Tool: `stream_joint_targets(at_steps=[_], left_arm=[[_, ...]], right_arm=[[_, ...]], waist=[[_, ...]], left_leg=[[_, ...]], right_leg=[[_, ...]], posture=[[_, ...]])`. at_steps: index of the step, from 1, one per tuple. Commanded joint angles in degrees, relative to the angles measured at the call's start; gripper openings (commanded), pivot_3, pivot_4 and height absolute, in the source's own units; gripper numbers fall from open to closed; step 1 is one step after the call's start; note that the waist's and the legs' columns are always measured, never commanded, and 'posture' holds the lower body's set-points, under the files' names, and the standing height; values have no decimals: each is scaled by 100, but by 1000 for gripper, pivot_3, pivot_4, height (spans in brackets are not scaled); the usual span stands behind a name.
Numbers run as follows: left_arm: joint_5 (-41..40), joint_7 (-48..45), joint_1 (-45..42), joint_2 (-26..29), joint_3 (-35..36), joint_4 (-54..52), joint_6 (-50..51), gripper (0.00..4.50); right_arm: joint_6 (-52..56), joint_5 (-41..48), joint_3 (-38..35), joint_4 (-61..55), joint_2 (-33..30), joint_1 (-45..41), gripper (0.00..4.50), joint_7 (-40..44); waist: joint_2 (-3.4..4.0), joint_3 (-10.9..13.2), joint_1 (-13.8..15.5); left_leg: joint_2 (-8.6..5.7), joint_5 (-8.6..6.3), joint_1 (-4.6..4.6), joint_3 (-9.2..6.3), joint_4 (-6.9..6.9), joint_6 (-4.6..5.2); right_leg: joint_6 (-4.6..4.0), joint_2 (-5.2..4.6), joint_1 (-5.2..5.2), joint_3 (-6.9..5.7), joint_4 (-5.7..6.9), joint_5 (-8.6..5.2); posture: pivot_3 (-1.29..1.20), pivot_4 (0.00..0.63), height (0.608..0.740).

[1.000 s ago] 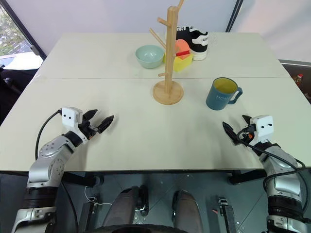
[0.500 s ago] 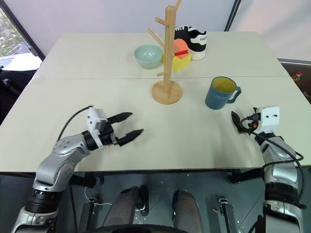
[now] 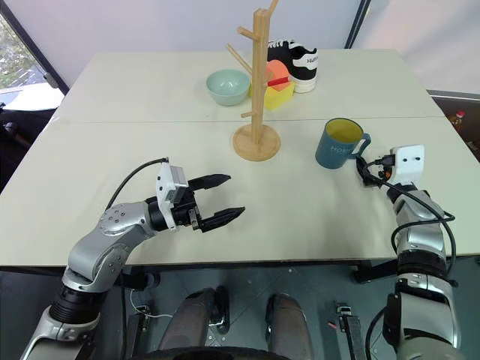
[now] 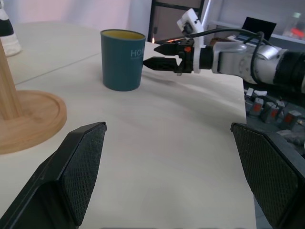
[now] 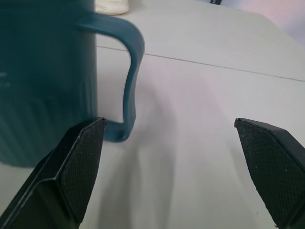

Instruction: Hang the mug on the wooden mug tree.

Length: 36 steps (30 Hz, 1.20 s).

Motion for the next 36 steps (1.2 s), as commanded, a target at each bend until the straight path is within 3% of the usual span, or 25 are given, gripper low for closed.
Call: stream_joint_targets(at_steps=[1,12,14,16,22,30,36], left_arm=[[-78,17,-31,33,51,-213,-5,4500],[-72,74,-47,48,50,-245,9,4500],[-74,92,-37,56,59,-258,11,4500],[-78,110,-20,67,76,-268,9,4500],[-77,149,35,105,97,-286,-14,4500],[-29,154,57,176,221,-181,-121,4500],[89,191,-52,368,823,276,-564,4500]], right_arm=[[-279,-63,4,320,-141,-332,4469,23],[-562,-189,221,1584,-81,-1216,4469,259],[-550,-131,194,1734,-71,-1308,3941,375],[-545,-77,171,1831,-64,-1370,3125,516],[-505,77,141,1863,-12,-1421,29,934],[-748,-10,297,1204,-19,-1190,29,1162],[-765,-361,984,-1356,-273,-828,29,1608]], waist=[[0,0,-1],[1,0,-21],[1,0,-19],[0,0,-19],[1,0,-20],[3,1,-24],[18,10,-74]], left_leg=[[0,0,0,0,0,0],[0,5,3,4,0,-4],[1,5,5,4,0,-4],[1,5,5,4,0,-4],[1,5,5,4,-1,-5],[3,6,7,5,0,-6],[8,7,5,7,-3,-9]], right_leg=[[0,0,0,0,0,0],[0,4,0,6,6,1],[-1,3,1,6,6,1],[-1,2,1,6,7,1],[-1,2,1,8,7,1],[-3,2,1,8,9,3],[-3,2,-10,13,14,2]], posture=[[0,150,740],[0,150,740],[0,150,740],[0,150,740],[0,150,740],[0,150,740],[0,150,740]])
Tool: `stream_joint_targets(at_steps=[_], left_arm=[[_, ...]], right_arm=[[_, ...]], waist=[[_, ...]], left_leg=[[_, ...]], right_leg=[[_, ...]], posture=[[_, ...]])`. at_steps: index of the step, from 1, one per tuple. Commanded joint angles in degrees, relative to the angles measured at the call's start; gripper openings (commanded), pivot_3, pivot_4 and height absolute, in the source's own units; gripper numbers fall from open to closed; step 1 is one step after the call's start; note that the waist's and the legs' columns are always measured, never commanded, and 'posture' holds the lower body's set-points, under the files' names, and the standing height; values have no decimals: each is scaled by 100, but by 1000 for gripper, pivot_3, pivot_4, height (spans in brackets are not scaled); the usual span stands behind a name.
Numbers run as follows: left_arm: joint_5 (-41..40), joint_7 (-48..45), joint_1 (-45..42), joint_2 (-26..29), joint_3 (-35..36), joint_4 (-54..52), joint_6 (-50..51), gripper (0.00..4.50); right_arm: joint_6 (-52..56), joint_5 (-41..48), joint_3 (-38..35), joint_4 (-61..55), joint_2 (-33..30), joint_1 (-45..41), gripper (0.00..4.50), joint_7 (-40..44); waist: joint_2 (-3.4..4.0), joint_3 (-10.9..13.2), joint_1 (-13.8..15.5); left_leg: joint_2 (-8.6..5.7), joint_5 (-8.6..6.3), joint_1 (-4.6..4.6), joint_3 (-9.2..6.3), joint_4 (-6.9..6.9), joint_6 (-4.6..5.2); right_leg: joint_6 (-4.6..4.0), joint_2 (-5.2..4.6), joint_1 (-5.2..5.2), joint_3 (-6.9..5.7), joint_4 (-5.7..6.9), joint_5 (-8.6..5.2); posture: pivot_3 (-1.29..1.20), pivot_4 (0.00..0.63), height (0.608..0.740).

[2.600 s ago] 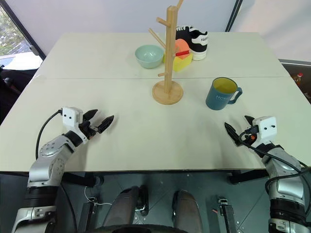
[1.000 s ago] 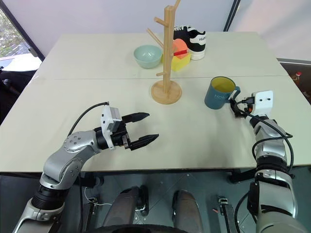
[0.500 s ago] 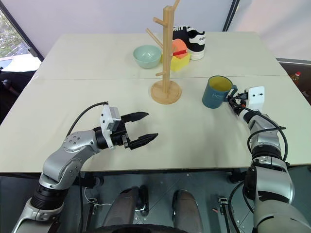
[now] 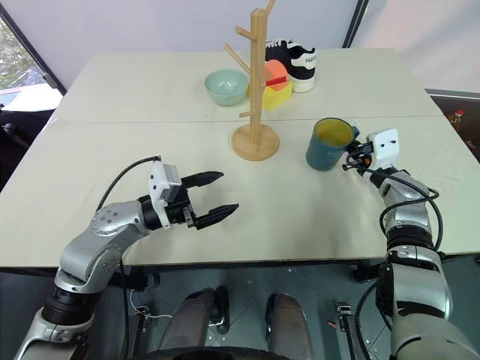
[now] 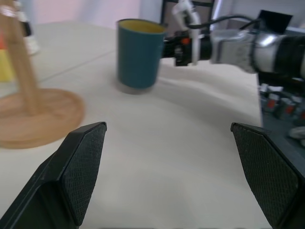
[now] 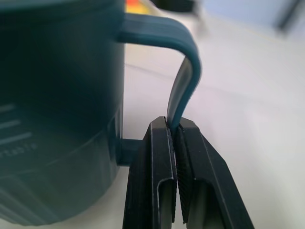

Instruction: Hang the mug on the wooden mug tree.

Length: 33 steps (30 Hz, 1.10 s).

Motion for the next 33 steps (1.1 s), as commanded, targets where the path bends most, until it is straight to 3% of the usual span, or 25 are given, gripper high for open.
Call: stream_joint_targets(at_steps=[1,5,18,33], left_arm=[[20,-6,-131,107,457,145,-361,4500],[-27,-114,-290,163,676,374,-535,4500],[-243,-8,-301,192,1069,271,-618,4500],[-294,75,-176,149,1094,172,-623,4500]], right_arm=[[119,14,201,-1496,-259,-124,29,259],[341,-101,441,-1718,-394,-532,29,421],[190,-829,1307,-629,-337,-2252,29,824],[44,-1282,1726,596,97,-3343,29,893]], waist=[[1,0,-46],[-1,0,-59],[-2,1,-76],[-3,2,-95]], left_leg=[[3,2,0,1,-1,-3],[5,-1,1,1,3,-12],[6,21,-7,26,-4,-35],[13,21,0,85,1,-34]], right_leg=[[0,2,-2,0,2,0],[-3,2,0,-1,4,2],[-11,3,-18,2,3,8],[-11,1,-67,63,62,8]], posture=[[0,150,740],[0,150,740],[0,150,740],[0,150,740]])
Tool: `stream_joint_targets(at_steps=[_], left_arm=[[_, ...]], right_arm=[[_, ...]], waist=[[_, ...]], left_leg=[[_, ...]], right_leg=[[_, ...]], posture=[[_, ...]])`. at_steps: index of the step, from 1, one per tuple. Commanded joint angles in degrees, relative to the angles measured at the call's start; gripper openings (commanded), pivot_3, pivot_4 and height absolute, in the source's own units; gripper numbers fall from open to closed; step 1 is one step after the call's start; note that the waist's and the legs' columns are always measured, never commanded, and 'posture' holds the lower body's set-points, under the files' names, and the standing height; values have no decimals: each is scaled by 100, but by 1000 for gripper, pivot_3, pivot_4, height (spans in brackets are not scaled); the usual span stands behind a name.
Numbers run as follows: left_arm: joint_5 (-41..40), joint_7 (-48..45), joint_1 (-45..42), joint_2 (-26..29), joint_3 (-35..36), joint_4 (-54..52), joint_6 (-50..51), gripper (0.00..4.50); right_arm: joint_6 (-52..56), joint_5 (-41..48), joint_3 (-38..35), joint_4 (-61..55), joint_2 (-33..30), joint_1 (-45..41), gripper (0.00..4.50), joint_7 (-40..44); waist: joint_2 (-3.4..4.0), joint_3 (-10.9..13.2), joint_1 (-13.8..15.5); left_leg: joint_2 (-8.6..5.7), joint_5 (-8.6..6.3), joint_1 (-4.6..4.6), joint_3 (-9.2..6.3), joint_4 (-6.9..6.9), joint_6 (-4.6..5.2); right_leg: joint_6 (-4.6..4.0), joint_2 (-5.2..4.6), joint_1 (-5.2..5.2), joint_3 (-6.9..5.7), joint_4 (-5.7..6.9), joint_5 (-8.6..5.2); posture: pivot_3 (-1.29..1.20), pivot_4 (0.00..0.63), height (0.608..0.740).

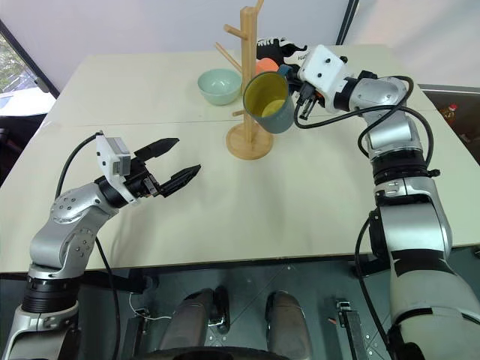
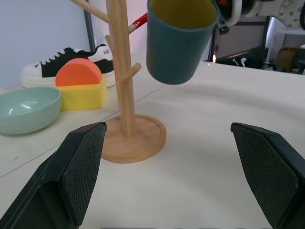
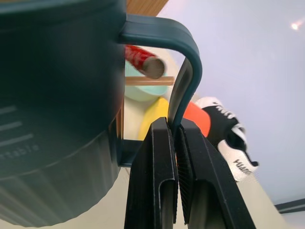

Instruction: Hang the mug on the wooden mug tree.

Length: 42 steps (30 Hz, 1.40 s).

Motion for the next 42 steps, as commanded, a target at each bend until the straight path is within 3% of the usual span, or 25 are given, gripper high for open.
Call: stream_joint_targets(at_steps=[1,14,17,21,31,34,42], left_arm=[[-108,13,24,1,114,-231,-101,4500],[-104,67,27,-27,104,-272,-101,4500],[-103,80,28,-34,107,-287,-100,4500],[-111,96,36,-37,116,-321,-88,4500],[-162,258,48,-17,213,-333,-8,4500],[2,804,112,-196,467,27,-74,4500],[449,1924,400,-655,1109,1055,-512,4500]], right_arm=[[-125,-89,12,132,63,-409,29,-32],[-180,-496,228,962,328,-948,29,-211],[-239,-528,190,1037,343,-1008,958,-262],[-363,-574,141,1077,263,-1102,2972,-482],[-181,122,-621,727,-339,-824,2972,-343],[297,973,-1354,247,-474,-11,2972,-117],[1246,2036,-1896,-1763,185,2656,2972,-199]], waist=[[0,0,-2],[0,0,-13],[0,0,-14],[0,0,-19],[-1,0,3],[-15,-7,34],[-14,-7,-20]], left_leg=[[1,0,1,1,0,0],[2,1,4,14,0,-2],[2,1,4,14,0,-3],[3,1,4,15,0,-3],[2,0,4,19,0,-3],[4,-1,7,12,1,-1],[10,-19,19,16,4,31]], right_leg=[[0,1,0,1,2,0],[-1,1,-9,18,12,0],[-1,1,-10,19,12,0],[-1,1,-11,21,12,0],[-1,0,-12,25,11,0],[-1,0,-3,25,8,0],[-1,2,1,27,20,2]], posture=[[0,150,740],[0,150,740],[0,150,740],[0,150,740],[0,150,740],[0,150,740],[0,150,740]])
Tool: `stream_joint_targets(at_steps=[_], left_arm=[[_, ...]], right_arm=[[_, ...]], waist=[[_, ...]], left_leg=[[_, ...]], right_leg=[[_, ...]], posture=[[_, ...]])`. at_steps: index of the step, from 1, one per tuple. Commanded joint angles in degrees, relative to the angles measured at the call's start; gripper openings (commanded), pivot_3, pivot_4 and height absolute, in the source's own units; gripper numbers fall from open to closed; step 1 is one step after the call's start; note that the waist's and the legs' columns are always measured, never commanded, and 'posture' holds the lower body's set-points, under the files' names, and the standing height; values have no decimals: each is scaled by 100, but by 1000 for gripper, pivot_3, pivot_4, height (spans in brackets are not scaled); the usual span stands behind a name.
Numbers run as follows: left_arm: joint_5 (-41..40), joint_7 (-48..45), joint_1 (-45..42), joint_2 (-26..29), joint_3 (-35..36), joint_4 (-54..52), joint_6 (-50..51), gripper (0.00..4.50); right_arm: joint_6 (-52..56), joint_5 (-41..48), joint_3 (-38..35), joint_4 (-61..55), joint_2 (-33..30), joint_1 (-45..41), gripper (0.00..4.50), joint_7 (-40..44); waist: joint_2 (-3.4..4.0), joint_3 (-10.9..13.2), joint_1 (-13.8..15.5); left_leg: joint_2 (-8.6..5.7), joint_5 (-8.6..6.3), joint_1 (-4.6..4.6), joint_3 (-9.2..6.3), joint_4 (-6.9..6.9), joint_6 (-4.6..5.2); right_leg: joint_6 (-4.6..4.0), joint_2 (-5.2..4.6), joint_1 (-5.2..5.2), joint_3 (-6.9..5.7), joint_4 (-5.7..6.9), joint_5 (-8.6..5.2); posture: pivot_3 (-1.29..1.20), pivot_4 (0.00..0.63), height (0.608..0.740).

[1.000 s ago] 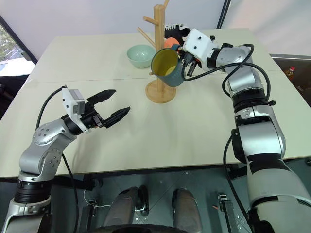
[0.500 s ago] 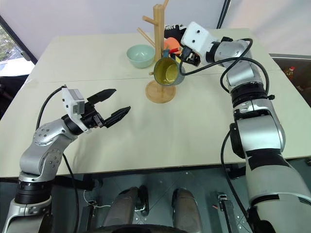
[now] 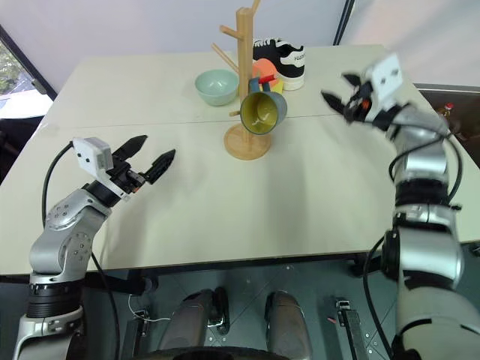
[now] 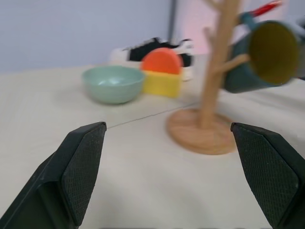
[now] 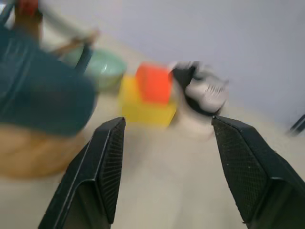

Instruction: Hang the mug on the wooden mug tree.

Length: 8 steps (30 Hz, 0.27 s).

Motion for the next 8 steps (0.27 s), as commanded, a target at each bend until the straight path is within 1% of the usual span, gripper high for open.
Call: stream_joint_targets(at_steps=[1,4,8], left_arm=[[320,463,239,-108,370,494,-424,4500],[427,570,408,-176,383,747,-549,4500],[459,561,566,-204,365,778,-666,4500]], right_arm=[[211,414,-132,-962,390,812,2972,-164],[301,476,-67,-1272,692,1266,2972,-325],[421,497,-4,-1411,891,1431,2972,-470]], waist=[[1,-1,3],[1,0,16],[0,2,22]], left_leg=[[2,2,-1,1,-2,-3],[4,2,-1,0,0,-5],[0,-5,-10,2,9,-17]], right_leg=[[-2,3,-4,0,2,1],[-4,4,-6,-2,2,2],[-13,-3,-9,1,-8,10]], posture=[[0,150,740],[0,150,740],[0,150,740]])
